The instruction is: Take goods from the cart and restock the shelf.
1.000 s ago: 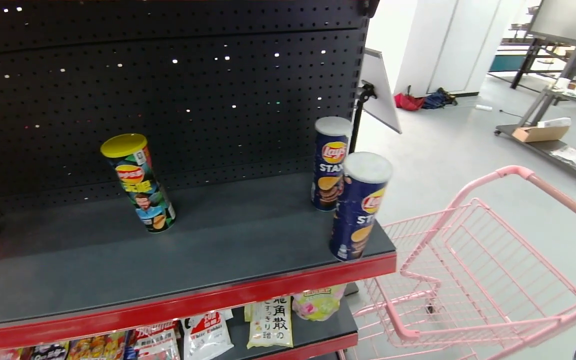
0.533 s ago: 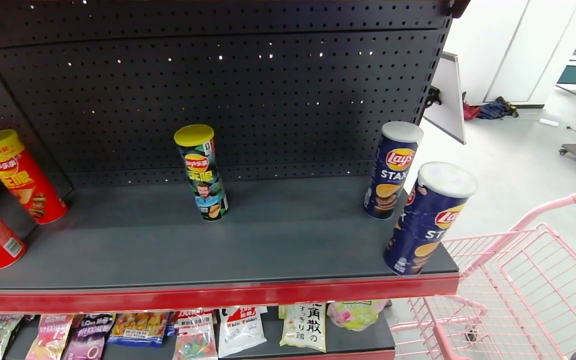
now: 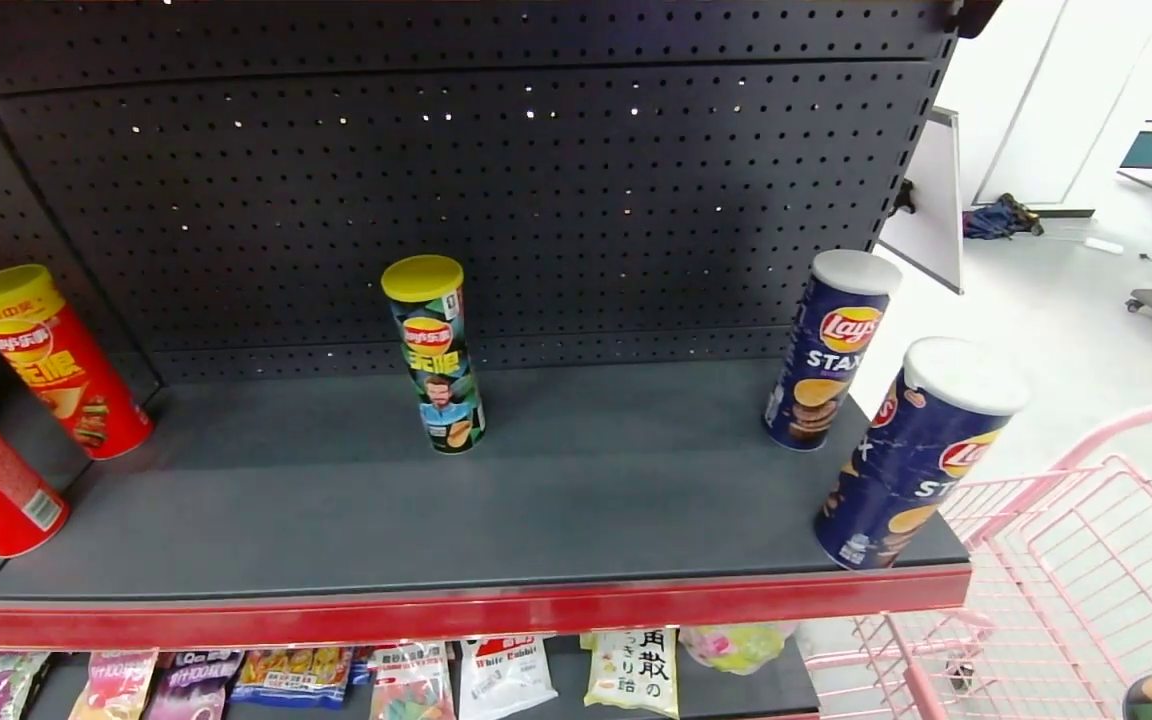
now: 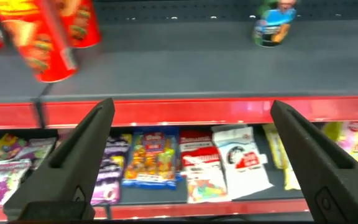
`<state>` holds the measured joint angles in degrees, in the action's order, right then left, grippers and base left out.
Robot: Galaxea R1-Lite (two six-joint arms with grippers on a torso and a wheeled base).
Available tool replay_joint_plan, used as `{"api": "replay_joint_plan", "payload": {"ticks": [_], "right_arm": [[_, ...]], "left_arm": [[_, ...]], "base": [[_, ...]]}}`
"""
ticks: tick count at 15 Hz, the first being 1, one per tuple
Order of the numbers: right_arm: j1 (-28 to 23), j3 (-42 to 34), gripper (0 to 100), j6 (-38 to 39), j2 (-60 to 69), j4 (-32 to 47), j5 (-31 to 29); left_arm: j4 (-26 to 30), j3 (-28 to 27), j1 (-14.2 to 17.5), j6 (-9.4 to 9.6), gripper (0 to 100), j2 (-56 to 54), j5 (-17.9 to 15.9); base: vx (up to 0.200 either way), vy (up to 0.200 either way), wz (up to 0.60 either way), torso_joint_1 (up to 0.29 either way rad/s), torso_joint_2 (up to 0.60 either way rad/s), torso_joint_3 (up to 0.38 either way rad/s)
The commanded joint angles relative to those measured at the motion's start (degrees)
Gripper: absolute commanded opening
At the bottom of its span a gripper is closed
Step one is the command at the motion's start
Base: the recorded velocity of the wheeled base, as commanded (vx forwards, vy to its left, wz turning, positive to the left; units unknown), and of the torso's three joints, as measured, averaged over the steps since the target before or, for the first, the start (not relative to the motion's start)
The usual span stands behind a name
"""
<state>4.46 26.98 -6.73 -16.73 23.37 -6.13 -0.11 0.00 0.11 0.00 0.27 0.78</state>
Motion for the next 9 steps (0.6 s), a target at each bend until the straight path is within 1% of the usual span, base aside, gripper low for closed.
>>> {"api": "replay_joint_plan", "payload": {"ticks": [1, 9], "right_arm": [[0.0, -0.2, 0, 0.0, 0.3, 0.0, 0.0], [0.0, -0.5, 0, 0.0, 0.3, -0.1, 0.8]], "left_arm": [[-0.1, 0.0, 0.1, 0.00, 100, 0.0, 0.0], [-0.1, 0.0, 0.1, 0.00, 100, 0.0, 0.0]], "base": [[0.000, 0.200, 0.00, -0.007, 0.00, 0.002], [0.000, 0.200, 0.00, 0.002, 0.00, 0.004]]}}
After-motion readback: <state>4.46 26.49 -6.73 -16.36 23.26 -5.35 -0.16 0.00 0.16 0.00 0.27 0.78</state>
